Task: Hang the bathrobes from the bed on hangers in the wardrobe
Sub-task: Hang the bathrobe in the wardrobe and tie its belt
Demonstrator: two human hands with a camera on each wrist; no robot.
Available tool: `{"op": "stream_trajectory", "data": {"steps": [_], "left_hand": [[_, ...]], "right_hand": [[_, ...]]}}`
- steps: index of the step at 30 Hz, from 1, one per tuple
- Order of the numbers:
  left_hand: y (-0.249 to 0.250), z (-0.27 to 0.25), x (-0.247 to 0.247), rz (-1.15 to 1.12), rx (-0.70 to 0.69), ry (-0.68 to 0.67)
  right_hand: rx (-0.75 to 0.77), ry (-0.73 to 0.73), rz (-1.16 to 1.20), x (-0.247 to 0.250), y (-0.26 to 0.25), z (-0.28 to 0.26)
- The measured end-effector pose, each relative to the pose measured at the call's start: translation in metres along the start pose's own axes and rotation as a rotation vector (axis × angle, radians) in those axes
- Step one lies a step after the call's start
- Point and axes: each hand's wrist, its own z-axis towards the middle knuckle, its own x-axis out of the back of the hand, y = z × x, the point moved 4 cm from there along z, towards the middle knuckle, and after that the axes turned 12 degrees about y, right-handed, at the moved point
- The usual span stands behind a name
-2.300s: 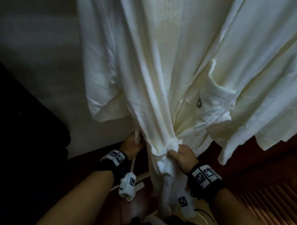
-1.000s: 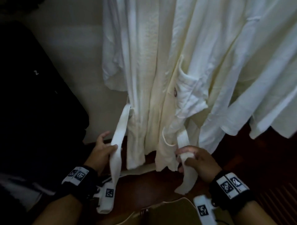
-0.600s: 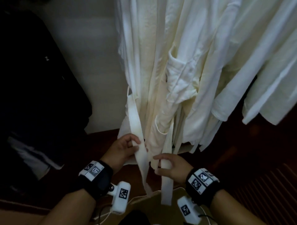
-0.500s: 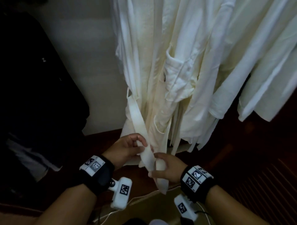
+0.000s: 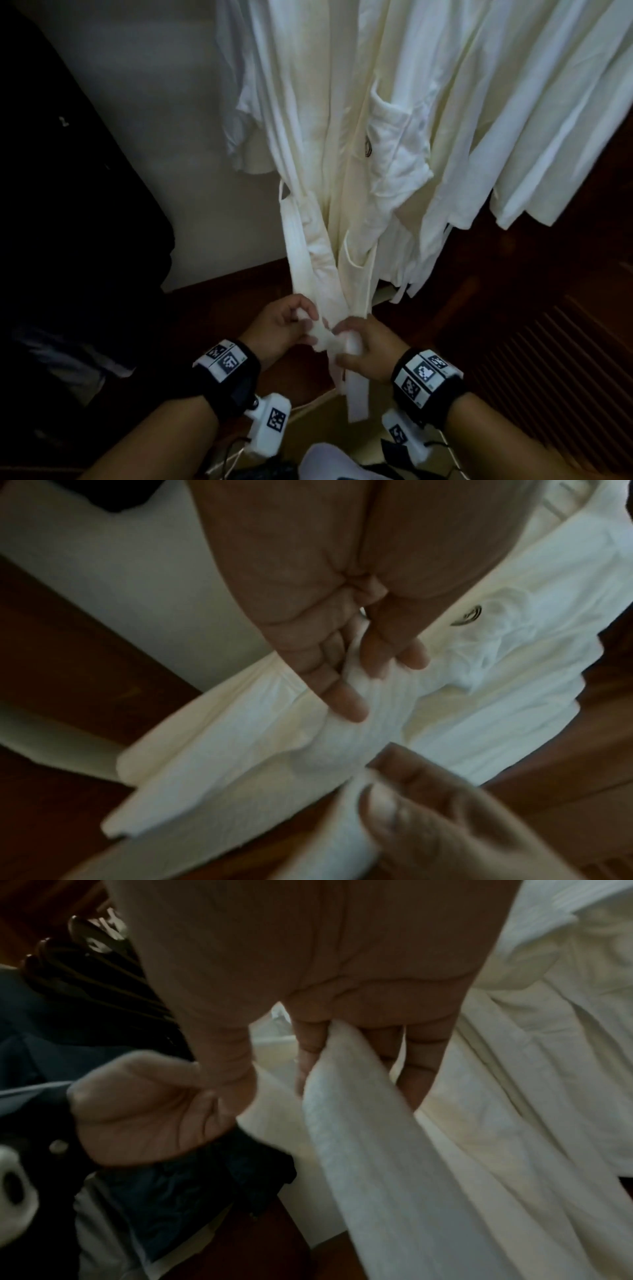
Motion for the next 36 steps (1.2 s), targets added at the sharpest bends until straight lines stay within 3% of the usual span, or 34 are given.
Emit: {"op": "stream_trajectory", "data": {"steps": [3,5,7,9,10,12,14,18,21,25,27,29,32,34,36], "left_hand": [[0.01,-0.004,-0.003,-0.191,0.039,-0.087],[0.009,-0.001,0.004,-0.125,0.036,-0.039],[0.009,0.008,0.021,0.248,-0.107,0.154],[0.022,0.007,0.027,0.73,-0.384,0.312],[0.028,0.005,0.022,0.892,-0.545,0.264],[0.031,0.001,0.007,1.122,-0.784,-0.04],[0.023,0.003,0.003,1.28,-0.847,-0.299],[0.025,0.018,0.013,1.451,-0.945,-0.388],[0.032,0.024,0.017,1.328,-0.912,-0.371],[0.03,0.028,0.021,1.231,-0.717,-0.3],[0.027,0.038,0.027,1.194,-0.608,-0.242],[0.022,0.053,0.039,1.122,-0.469,-0.131],[0.022,0.064,0.054,0.814,-0.298,0.037],[0.024,0.061,0.052,0.703,-0.303,0.024],[0.023,0.056,0.045,0.647,-0.34,-0.066]], "right_hand": [[0.017,-0.017,-0.035,-0.014,-0.008,0.002],[0.01,-0.008,-0.083,-0.018,-0.008,0.002],[-0.015,0.008,-0.106,-0.018,-0.01,-0.002],[0.019,0.057,-0.095,-0.014,-0.013,-0.006],[0.05,0.079,-0.085,-0.013,-0.016,-0.008],[0.114,0.121,-0.079,-0.009,-0.024,-0.009],[0.152,0.135,-0.109,-0.006,-0.029,-0.011],[0.112,0.132,-0.165,-0.003,-0.024,-0.01],[0.014,0.173,-0.092,0.002,-0.01,-0.003],[-0.105,0.256,0.004,0.005,0.001,0.005],[-0.199,0.274,0.176,0.004,0.002,0.008],[-0.31,0.26,0.511,0.004,-0.009,0.006],[-0.338,0.058,0.871,0.001,-0.035,0.0],[-0.242,-0.081,0.808,-0.002,-0.056,-0.001],[-0.152,-0.119,0.657,-0.007,-0.07,-0.002]]}}
